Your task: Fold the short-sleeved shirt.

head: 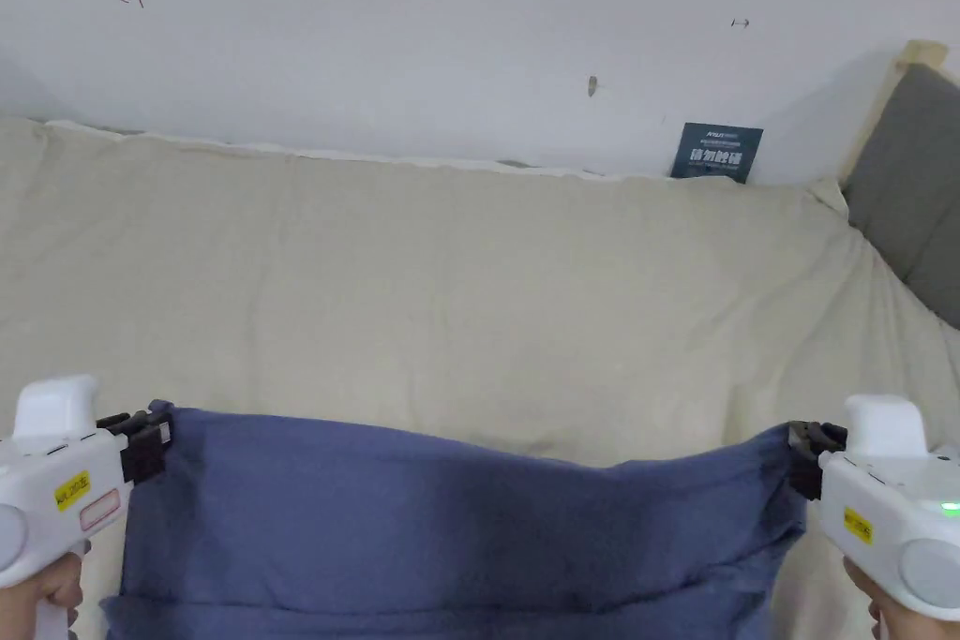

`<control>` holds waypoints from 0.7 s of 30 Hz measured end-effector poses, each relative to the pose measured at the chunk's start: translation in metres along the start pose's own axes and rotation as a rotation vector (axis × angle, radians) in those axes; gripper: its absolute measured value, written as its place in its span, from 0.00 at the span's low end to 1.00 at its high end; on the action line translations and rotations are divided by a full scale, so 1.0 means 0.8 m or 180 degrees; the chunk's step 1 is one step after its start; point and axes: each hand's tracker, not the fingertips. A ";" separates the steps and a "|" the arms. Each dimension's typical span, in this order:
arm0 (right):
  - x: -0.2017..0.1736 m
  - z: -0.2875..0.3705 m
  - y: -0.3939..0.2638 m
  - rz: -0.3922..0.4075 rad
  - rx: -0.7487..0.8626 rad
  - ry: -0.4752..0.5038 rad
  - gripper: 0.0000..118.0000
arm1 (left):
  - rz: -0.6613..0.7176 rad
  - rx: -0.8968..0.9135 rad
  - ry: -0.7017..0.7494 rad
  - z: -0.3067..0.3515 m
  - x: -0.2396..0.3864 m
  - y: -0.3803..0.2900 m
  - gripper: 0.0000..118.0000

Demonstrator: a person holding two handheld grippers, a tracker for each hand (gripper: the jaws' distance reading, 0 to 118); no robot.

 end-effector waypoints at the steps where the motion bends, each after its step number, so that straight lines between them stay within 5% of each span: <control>1: -0.006 0.025 -0.001 -0.0002 0.0021 -0.0020 0.00 | 0.0004 0.0051 -0.0031 0.014 -0.001 -0.004 0.03; 13: -0.034 0.162 -0.121 -0.0269 -0.0187 0.0032 0.00 | -0.0299 -0.0105 0.0226 0.116 -0.033 -0.111 0.03; 21: -0.055 0.139 -0.213 -0.0323 -0.0869 -0.0129 0.00 | -0.0080 -0.0465 0.0393 0.109 -0.063 -0.183 0.03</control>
